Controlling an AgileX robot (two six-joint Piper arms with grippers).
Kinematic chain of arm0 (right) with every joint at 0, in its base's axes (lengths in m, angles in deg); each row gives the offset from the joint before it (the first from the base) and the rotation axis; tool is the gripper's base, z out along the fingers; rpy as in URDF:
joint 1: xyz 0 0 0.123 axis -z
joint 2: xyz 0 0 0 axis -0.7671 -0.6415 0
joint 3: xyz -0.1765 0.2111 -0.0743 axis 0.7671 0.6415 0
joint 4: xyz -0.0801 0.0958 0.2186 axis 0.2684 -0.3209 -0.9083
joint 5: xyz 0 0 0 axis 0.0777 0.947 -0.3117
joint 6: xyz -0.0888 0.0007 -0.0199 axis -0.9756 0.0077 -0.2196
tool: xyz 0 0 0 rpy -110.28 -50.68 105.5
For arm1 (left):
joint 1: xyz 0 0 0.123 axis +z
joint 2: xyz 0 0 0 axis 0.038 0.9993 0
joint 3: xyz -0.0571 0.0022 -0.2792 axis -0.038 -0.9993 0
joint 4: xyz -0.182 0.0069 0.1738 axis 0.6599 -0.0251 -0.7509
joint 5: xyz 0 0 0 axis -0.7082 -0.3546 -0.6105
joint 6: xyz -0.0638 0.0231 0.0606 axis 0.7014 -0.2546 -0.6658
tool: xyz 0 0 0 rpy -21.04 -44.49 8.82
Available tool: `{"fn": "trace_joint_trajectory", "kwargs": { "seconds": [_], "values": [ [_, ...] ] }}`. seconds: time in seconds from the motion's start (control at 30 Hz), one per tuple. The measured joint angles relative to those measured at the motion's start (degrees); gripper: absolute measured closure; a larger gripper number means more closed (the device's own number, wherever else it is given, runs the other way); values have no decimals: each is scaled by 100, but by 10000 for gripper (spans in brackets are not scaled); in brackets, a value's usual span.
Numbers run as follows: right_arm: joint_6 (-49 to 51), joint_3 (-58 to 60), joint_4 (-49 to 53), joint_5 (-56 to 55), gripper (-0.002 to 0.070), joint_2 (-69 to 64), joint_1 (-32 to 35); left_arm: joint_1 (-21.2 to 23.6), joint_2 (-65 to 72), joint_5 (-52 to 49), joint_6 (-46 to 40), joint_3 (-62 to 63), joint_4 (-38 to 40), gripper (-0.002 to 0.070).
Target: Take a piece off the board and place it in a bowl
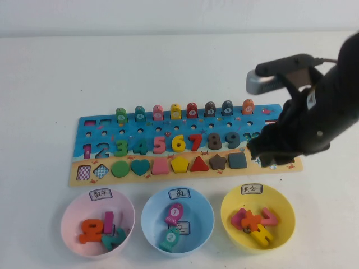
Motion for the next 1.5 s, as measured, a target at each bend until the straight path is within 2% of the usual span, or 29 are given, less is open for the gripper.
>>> {"fn": "trace_joint_trajectory", "kwargs": {
  "seconds": [0.2, 0.57, 1.5],
  "values": [
    [286, 925, -24, -799, 396, 518, -495, 0, 0, 0, 0, 0, 0, 678],
    [371, 2042, -180, -1285, 396, 613, -604, 0, 0, 0, 0, 0, 0, 678],
    [96, 2084, -360, -1431, 396, -206, -608, -10, 0, 0, 0, 0, 0, 678]
  ]
}}
